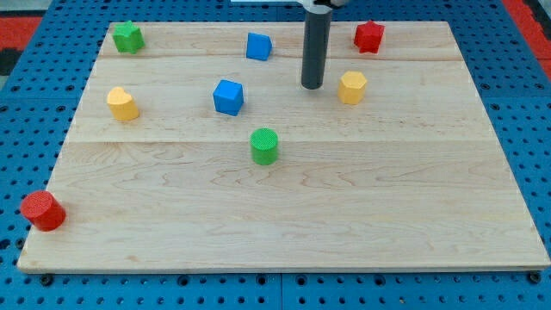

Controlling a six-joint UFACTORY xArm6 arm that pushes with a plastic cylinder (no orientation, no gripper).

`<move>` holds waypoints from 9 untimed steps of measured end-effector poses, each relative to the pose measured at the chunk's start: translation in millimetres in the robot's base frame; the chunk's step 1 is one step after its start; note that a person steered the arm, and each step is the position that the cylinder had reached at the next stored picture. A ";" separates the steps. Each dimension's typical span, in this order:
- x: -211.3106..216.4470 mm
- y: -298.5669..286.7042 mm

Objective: Put the yellow hexagon vertically below the red star

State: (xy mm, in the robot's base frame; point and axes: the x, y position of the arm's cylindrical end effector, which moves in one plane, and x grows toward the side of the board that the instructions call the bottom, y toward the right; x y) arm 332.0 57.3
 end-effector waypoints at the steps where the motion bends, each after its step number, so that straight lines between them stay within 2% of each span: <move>1: 21.0 101.1; 2: 4.7 98.5; 3: -23.3 121.3; 4: -15.9 169.5; 5: 27.0 164.2; 6: 39.2 110.0; 7: 14.4 117.6; 8: -3.5 66.5; 9: -3.5 31.2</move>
State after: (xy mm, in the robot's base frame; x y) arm 328.5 88.5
